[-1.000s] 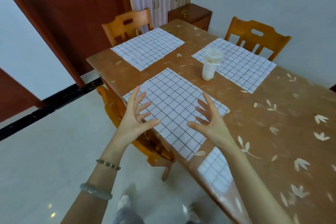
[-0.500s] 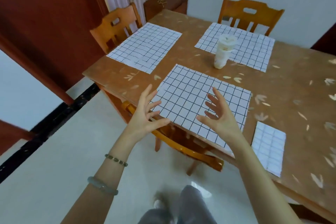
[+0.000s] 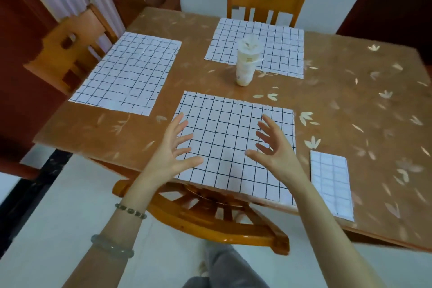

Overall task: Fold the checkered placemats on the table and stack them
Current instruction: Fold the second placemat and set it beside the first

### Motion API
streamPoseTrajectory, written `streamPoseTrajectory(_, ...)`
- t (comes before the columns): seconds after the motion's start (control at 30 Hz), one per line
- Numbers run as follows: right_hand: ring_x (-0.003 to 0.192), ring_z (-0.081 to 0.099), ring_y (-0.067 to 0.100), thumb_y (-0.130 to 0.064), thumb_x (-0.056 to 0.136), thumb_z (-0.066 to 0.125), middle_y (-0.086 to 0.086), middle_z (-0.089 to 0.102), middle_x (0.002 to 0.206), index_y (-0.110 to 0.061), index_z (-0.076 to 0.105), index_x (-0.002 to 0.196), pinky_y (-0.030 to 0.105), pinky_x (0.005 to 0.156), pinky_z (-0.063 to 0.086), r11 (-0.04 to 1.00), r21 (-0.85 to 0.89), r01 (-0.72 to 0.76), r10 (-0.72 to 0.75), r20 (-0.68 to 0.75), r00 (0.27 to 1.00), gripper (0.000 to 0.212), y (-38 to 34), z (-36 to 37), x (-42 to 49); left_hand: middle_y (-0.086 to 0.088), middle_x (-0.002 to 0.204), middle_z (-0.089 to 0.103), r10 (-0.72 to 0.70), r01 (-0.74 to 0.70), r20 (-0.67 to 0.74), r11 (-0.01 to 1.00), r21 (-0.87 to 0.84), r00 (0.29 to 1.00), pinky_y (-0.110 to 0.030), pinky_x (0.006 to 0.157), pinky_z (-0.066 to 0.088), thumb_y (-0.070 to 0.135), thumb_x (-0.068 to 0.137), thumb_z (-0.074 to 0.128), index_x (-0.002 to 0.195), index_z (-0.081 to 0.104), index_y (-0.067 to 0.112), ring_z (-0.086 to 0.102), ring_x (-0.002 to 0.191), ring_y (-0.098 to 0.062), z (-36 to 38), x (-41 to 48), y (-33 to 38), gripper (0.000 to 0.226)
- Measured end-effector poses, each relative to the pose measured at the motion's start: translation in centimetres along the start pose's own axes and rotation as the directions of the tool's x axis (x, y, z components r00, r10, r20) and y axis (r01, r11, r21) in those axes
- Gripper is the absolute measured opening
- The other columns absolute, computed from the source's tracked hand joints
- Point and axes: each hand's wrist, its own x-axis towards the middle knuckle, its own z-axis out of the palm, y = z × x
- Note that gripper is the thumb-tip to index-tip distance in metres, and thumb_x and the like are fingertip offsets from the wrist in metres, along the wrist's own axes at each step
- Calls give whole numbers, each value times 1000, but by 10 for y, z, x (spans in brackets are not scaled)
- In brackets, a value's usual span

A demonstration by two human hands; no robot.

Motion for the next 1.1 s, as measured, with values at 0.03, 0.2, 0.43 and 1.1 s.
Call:
streamPoseTrajectory(0.03,126,45,5,-11,75,78,-9,42,142,-39,29,142,28,103,43,1000,0,-4,4,-10,1000,87,1,-2,8,16,152,27,-12,12,18,1000,7,1000,-35,106,43,60,56,83,147,14,47,43,131,-2,-3,10,0,114)
streamPoseTrajectory(0.2,126,46,4,-11,74,78,-8,42,143,-36,30,144,31,103,44,1000,18,-25,26,-31,999,89,7,-12,40,17,152,28,-37,36,53,999,20,998,-33,105,43,43,61,83,149,14,42,44,129,-1,-9,50,-2,111)
streamPoseTrajectory(0.43,123,47,2,-12,75,78,-10,43,140,-38,30,143,29,102,44,996,24,-83,85,-79,993,87,19,-24,71,18,149,31,-83,81,103,996,22,991,-33,105,43,27,68,85,148,18,41,46,129,-3,-9,100,-11,106)
streamPoseTrajectory(1.1,122,47,31,-3,87,52,12,47,133,-12,50,131,41,98,42,627,-704,-334,209,-261,942,45,148,-111,221,-7,153,33,-168,52,73,638,768,983,-48,116,22,22,94,56,147,33,14,23,142,-26,-62,288,-118,58)
